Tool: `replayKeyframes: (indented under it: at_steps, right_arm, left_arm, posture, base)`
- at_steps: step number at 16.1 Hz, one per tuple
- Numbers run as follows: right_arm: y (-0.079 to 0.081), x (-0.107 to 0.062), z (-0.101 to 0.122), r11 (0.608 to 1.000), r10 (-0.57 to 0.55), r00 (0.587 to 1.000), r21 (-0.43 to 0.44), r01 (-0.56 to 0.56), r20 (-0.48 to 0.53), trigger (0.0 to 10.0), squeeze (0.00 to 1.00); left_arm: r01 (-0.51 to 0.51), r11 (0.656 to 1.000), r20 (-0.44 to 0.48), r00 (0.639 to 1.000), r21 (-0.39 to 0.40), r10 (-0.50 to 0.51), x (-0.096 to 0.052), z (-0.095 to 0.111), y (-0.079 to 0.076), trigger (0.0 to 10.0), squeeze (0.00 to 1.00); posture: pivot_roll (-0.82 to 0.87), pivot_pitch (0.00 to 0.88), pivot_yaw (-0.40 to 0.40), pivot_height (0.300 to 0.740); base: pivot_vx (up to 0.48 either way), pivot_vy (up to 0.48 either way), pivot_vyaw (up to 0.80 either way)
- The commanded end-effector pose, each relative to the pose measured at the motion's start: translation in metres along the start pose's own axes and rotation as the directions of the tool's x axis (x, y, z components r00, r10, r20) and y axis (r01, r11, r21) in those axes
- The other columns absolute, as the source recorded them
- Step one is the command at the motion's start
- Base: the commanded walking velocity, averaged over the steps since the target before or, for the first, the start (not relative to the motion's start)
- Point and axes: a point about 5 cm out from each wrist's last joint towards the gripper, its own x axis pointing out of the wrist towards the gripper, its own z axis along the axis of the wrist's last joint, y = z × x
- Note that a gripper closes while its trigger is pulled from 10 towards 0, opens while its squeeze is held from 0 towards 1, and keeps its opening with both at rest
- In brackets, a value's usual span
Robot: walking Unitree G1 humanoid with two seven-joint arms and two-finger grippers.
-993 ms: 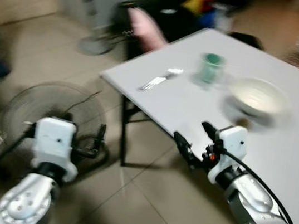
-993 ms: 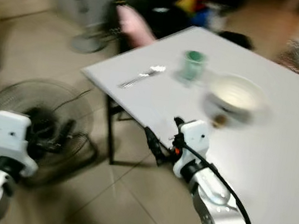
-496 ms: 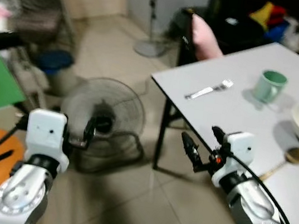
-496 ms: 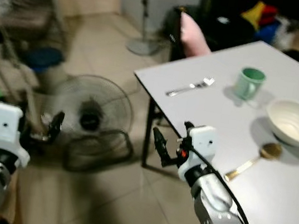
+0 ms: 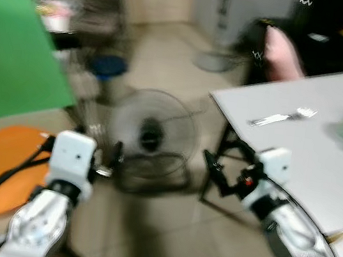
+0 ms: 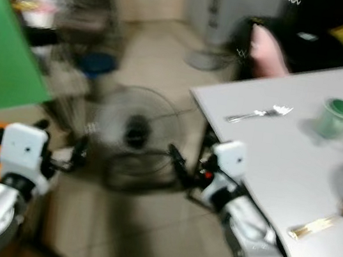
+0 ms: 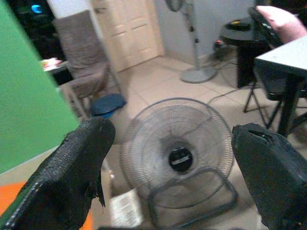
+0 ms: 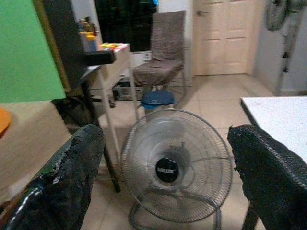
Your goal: Setting the table
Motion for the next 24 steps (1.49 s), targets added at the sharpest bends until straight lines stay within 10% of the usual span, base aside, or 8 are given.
replayKeyframes:
  at_steps: [1,12,24]
  right_arm:
    - [0.008,0.004,0.002,0.998,0.050,0.999,0.022,-0.050,0.012,10.0,1.00]
    - [0.006,0.018,-0.002,0.996,-0.068,0.998,0.050,0.068,-0.012,10.0,1.00]
    - [0.016,0.030,0.001,0.993,0.054,0.998,0.103,-0.052,-0.018,10.0,1.00]
  left_arm:
    - [-0.018,1.000,0.010,1.000,0.024,0.018,-0.002,0.002,0.004,10.0,0.00]
    - [-0.053,0.997,0.037,0.998,0.051,0.051,-0.007,0.012,0.015,10.0,0.00]
    - [-0.038,0.999,0.044,0.998,-0.005,0.038,-0.010,0.015,0.013,10.0,0.00]
  posture:
    - [-0.04,0.000,0.067,0.740]
    - [0.01,0.000,0.051,0.740]
    - [0.04,0.000,0.028,0.740]
  base:
    - [0.000,0.304,0.80]
    - [0.000,0.328,0.29]
    - [0.000,0.000,0.23]
